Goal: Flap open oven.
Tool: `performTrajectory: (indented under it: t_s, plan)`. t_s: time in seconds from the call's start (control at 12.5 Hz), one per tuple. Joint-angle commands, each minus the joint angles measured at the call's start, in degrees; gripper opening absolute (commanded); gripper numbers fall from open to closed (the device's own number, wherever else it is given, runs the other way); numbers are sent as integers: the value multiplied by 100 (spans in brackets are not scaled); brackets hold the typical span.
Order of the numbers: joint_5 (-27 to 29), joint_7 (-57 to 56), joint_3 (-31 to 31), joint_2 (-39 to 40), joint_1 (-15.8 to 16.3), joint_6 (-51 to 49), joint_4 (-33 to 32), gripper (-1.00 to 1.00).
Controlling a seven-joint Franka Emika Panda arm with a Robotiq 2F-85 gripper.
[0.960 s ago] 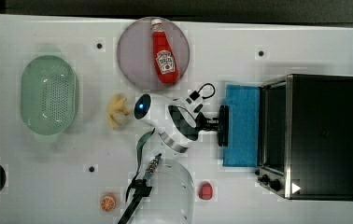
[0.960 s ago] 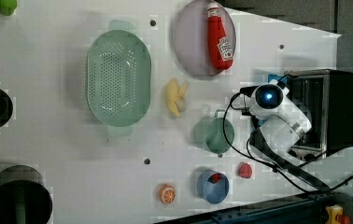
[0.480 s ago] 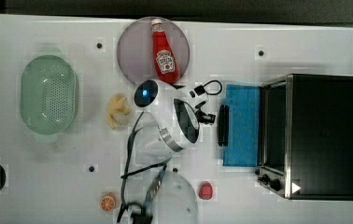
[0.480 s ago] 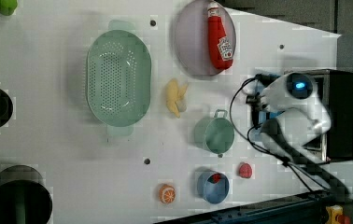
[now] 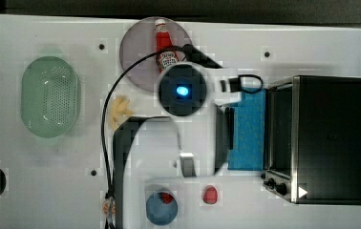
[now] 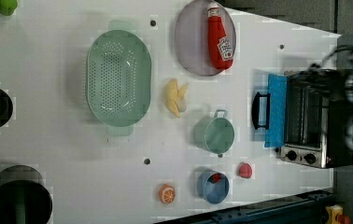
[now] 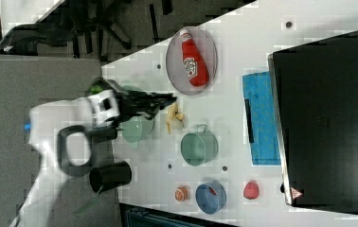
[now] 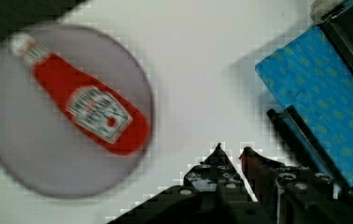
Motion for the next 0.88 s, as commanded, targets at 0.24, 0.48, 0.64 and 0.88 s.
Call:
performTrajectory:
  t_s: [0.24,0.48,0.64,0.88]
  plan:
    - [423,267,-96,-770,-129,-1597,307,-65]
    - [423,359,-107,-1229,-131,-2827,706,-65]
    - [421,763,-113,-1391,-133,-3307,887,-65]
    - [412,794,-80,-1500,-126,-3310,901,-65]
